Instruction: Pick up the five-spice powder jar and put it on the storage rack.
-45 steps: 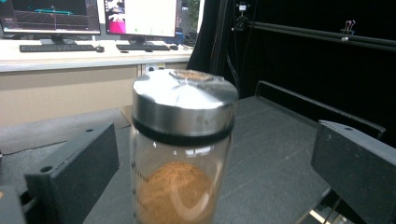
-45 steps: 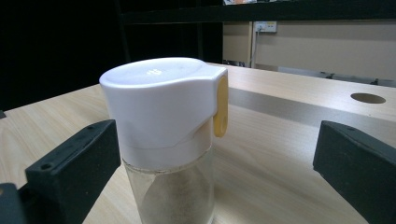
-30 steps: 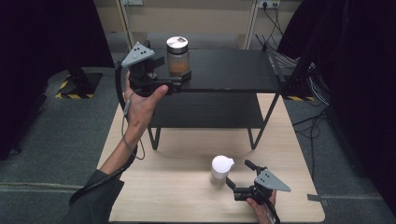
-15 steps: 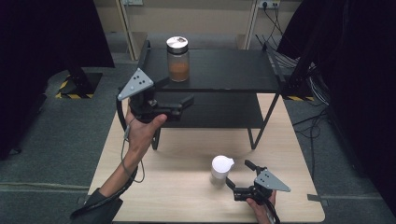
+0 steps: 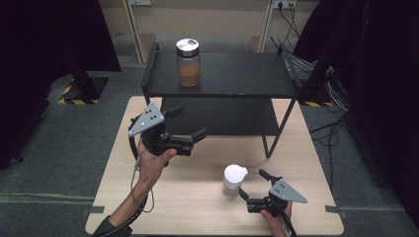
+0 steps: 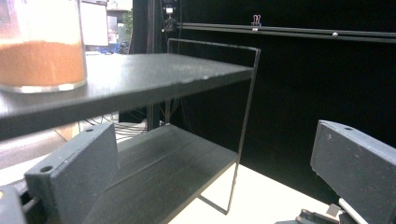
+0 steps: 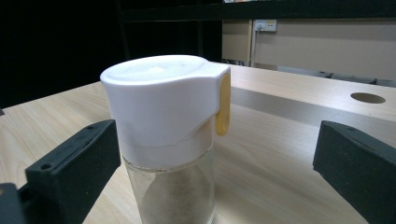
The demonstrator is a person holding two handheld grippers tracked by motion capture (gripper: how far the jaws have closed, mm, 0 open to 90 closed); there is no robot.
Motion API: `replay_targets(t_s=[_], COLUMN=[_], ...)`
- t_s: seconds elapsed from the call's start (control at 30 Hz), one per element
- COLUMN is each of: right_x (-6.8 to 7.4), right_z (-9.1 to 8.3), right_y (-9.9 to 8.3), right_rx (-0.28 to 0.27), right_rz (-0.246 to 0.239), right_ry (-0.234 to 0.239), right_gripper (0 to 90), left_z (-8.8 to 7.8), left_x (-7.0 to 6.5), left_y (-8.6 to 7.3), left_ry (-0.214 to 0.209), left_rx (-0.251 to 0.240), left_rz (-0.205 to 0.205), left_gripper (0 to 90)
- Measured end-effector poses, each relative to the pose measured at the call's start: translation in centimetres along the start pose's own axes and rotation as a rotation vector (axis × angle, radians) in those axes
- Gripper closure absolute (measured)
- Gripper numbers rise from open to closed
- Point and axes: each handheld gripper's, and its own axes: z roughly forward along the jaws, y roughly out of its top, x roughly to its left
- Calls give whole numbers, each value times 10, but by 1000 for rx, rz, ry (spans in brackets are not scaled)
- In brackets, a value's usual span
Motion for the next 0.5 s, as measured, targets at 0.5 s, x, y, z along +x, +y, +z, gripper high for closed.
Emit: replay_targets(t_s=[0.5], right_x=[0], right_z=[0], right_y=[0], right_rx=[0], right_rz=[-1], right_ry=[-1], right_gripper=[9], left_z=[-7], left_x=[-4], left_y=[-60], left_ry=[-12], left_rx=[9], left_rz=[49], left_gripper=[3])
